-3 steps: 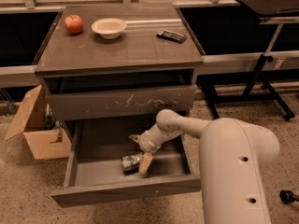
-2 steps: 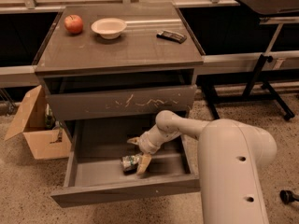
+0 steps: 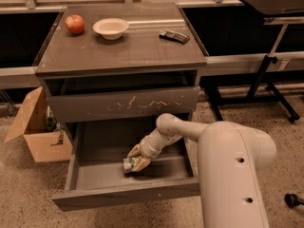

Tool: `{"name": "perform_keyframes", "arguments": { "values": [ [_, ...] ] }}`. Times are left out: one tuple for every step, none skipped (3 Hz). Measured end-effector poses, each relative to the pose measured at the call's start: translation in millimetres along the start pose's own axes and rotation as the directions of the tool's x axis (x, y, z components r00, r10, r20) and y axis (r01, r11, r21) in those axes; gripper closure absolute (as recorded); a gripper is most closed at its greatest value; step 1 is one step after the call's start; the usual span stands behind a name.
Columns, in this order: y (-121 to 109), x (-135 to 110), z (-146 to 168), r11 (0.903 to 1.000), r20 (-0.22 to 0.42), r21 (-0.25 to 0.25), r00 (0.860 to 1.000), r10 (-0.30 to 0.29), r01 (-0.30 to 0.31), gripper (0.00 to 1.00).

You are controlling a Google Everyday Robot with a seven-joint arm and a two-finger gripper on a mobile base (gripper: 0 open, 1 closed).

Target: Pick 7up can from middle drawer and place on counter

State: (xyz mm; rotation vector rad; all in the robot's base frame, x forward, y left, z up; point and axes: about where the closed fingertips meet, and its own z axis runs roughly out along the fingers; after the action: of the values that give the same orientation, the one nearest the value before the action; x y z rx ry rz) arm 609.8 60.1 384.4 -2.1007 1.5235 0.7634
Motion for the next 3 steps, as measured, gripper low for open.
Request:
{"name": "perform_keyframes", "arguments": {
  "values": [
    [2,-1,5,0.9996,0.001,-0.023,1.0,-0.014,0.014,0.83],
    [3,-4,-1,0.9996,0.01,-0.013,1.0,-0.025,0.026,1.0],
    [2,-31,-66,0.9871,0.087,0.114,0.989,-0.123,0.113,1.0]
  ]
}}
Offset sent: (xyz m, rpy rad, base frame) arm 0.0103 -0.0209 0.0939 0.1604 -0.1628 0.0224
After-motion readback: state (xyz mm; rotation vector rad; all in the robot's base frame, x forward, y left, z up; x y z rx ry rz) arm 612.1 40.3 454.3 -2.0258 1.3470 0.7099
